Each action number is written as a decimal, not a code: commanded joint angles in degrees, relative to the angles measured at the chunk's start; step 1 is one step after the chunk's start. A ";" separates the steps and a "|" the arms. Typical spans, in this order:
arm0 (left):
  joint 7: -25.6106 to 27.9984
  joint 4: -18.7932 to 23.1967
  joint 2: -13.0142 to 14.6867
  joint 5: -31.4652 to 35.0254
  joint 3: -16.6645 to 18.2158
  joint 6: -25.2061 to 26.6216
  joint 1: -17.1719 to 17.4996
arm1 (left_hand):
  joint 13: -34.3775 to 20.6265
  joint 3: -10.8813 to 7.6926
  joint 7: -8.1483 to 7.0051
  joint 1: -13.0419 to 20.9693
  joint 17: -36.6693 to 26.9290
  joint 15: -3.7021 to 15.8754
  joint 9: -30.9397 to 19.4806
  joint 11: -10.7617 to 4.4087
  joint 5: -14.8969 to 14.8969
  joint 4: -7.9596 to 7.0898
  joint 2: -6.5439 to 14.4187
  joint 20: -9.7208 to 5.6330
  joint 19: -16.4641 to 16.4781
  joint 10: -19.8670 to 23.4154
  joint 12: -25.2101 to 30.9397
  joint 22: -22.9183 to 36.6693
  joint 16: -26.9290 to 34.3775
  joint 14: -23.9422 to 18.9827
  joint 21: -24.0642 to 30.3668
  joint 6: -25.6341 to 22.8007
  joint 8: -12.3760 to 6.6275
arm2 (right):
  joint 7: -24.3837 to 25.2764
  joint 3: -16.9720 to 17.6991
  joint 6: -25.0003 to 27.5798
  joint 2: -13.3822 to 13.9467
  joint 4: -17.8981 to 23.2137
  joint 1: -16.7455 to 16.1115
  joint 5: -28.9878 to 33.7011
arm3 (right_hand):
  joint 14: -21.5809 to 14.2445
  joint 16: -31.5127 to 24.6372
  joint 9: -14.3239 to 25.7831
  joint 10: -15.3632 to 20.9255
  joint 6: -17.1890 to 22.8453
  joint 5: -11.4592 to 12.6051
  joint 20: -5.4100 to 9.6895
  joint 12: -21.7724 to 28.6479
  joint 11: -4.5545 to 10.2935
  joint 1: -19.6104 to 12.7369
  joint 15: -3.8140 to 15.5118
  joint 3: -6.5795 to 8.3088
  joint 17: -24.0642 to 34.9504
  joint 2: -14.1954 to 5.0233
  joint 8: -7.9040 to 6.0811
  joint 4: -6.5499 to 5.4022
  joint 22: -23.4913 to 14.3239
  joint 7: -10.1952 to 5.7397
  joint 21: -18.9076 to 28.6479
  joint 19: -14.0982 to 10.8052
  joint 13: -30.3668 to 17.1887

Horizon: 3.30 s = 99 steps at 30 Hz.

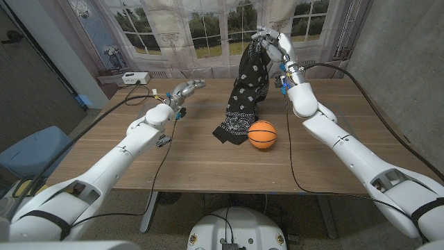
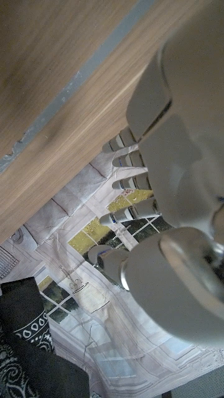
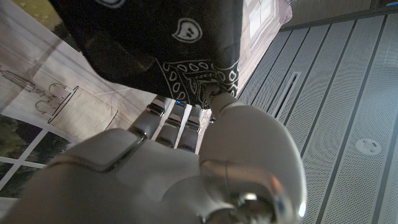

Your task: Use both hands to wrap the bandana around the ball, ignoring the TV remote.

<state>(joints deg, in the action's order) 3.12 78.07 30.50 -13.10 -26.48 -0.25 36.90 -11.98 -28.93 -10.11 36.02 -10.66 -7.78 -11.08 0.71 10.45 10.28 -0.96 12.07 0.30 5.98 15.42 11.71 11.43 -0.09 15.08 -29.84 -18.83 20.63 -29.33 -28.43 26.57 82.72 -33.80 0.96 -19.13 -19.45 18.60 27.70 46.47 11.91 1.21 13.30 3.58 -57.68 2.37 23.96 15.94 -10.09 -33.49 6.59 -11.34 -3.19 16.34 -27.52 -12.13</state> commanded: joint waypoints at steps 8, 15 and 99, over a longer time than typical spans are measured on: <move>-5.95 -8.99 -2.23 3.43 -3.01 -8.40 -5.51 | 0.12 1.21 1.85 10.02 -0.05 1.66 -0.74 -4.36 0.12 -0.47 0.82 -0.16 4.05 5.95 0.48 -0.17 0.74 -2.79 0.56 -18.10 -5.93 | 2.71 -0.45 4.48 -4.08 -0.01 2.96 2.46 | -0.31 0.01 -0.17 1.15 1.87 0.44 -0.22 0.06 0.03 -0.26 6.47 -0.24 0.26 0.54 -0.41 0.40 -0.06 1.61 0.65 -0.15 -0.34; -7.11 -11.15 -2.61 4.13 -3.48 -9.98 -6.44 | 0.04 3.85 -1.41 12.65 -0.07 1.35 -0.48 -3.54 0.05 -1.29 -0.37 0.14 4.05 3.78 -1.32 -0.28 0.00 -1.98 -0.04 -8.46 -0.72 | 3.20 -0.73 4.34 -5.99 -1.55 4.00 1.57 | -0.64 0.09 -0.31 1.89 1.96 0.52 -0.18 0.22 -0.13 -0.30 6.36 -0.20 0.15 0.53 -0.52 0.42 -0.06 1.77 0.86 -0.51 -0.37; -28.82 -56.77 -27.91 -10.98 7.06 -37.48 -21.37 | -2.56 22.60 8.64 8.95 -0.59 3.18 -2.78 -3.28 7.56 -11.05 7.15 -0.14 5.65 7.19 0.66 0.40 0.93 -3.87 -1.55 -9.09 2.85 | 8.63 -1.84 7.73 -11.81 -7.38 8.65 2.69 | -1.80 0.82 -1.82 3.18 2.10 0.84 -0.35 -0.36 -0.69 -0.43 6.16 -0.55 0.21 0.34 -1.45 0.39 -0.02 2.13 1.76 -0.86 -0.72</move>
<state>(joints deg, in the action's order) -23.71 27.87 8.24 -21.35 -23.82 -41.56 19.02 -14.52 -4.72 -1.48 43.16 -11.32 -4.61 -14.69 -2.57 18.59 -1.53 3.41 11.77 4.91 12.35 15.71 11.88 11.98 -3.11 12.86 -37.44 -16.41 29.79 -31.24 -19.02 13.82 75.41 -24.77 3.81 -20.47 -18.84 16.74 30.42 47.21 12.64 1.00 13.30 3.08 -58.04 2.47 23.65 16.11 -9.62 -34.60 6.92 -11.20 -2.46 17.67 -27.72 -12.66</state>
